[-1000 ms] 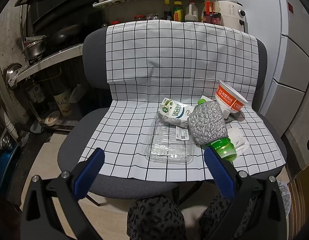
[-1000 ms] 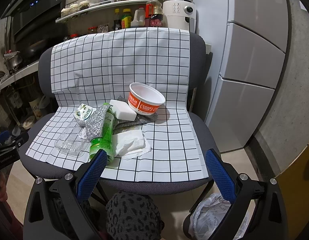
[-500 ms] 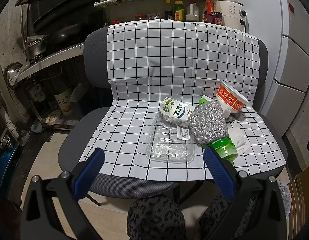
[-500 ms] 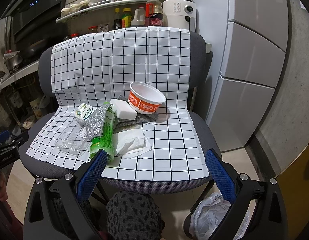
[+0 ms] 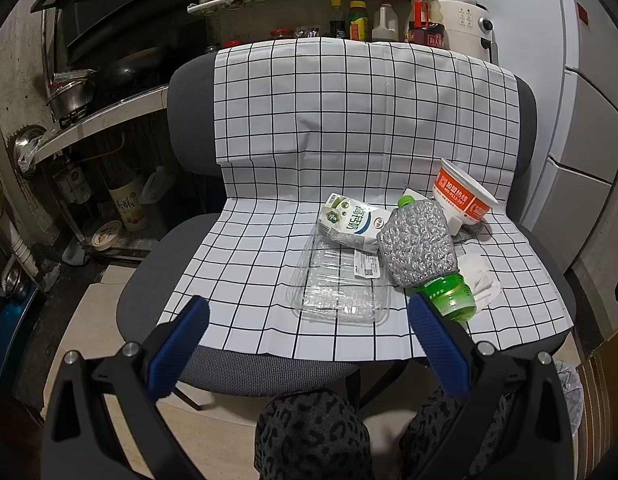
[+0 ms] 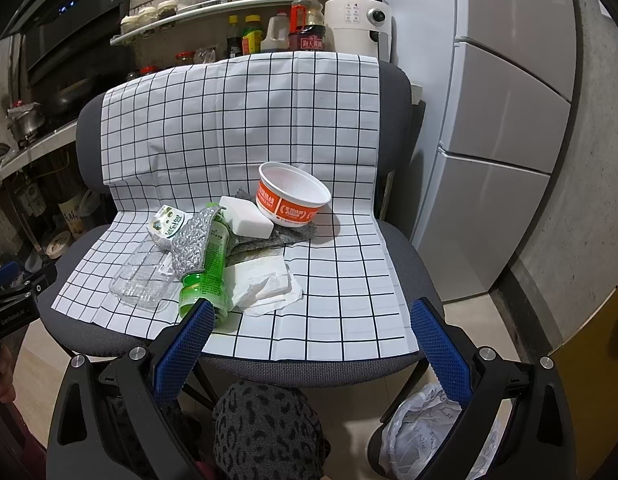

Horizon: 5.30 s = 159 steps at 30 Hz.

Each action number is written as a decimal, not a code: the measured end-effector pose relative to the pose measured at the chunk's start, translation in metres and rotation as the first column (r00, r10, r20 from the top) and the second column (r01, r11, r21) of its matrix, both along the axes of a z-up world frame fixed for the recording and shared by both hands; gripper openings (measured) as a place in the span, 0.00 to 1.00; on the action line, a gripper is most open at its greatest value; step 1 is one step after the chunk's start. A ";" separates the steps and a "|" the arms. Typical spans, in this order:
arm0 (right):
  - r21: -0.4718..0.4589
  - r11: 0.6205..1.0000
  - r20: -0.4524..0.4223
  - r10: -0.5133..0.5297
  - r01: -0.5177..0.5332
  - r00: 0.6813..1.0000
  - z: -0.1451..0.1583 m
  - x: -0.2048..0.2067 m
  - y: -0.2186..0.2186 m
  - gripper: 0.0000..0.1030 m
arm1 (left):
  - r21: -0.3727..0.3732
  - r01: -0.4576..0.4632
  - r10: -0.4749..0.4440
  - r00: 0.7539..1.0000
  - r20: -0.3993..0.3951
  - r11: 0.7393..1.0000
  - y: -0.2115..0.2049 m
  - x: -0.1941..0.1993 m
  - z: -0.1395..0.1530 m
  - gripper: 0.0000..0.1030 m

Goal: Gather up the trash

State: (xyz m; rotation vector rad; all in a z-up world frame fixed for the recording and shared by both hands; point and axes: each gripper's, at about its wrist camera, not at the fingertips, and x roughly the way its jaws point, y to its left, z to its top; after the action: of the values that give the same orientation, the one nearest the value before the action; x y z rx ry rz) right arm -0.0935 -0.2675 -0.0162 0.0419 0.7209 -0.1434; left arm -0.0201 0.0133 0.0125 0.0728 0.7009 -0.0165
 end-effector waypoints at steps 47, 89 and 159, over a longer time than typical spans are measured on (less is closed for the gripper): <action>0.143 0.925 -0.054 0.361 -0.351 0.931 -0.103 0.192 0.085 0.62 | -0.027 -0.051 0.044 0.979 -0.199 0.998 0.040 0.111 -0.091 0.94; 0.213 0.952 0.121 0.198 -0.220 0.973 -0.070 0.121 -0.021 0.06 | -0.007 0.215 -0.213 0.960 -0.181 0.977 -0.070 0.188 -0.108 0.63; 0.171 0.979 0.200 0.073 -0.108 0.977 -0.038 0.033 -0.054 0.06 | -0.186 0.437 -0.413 0.897 0.155 0.880 -0.082 0.047 -0.030 0.69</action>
State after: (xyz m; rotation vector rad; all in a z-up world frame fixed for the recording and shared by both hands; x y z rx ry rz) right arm -0.0606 -0.3218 -0.0541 0.1938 0.5389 0.0143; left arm 0.0266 -0.0685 -0.0173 0.0174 0.5557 -0.5101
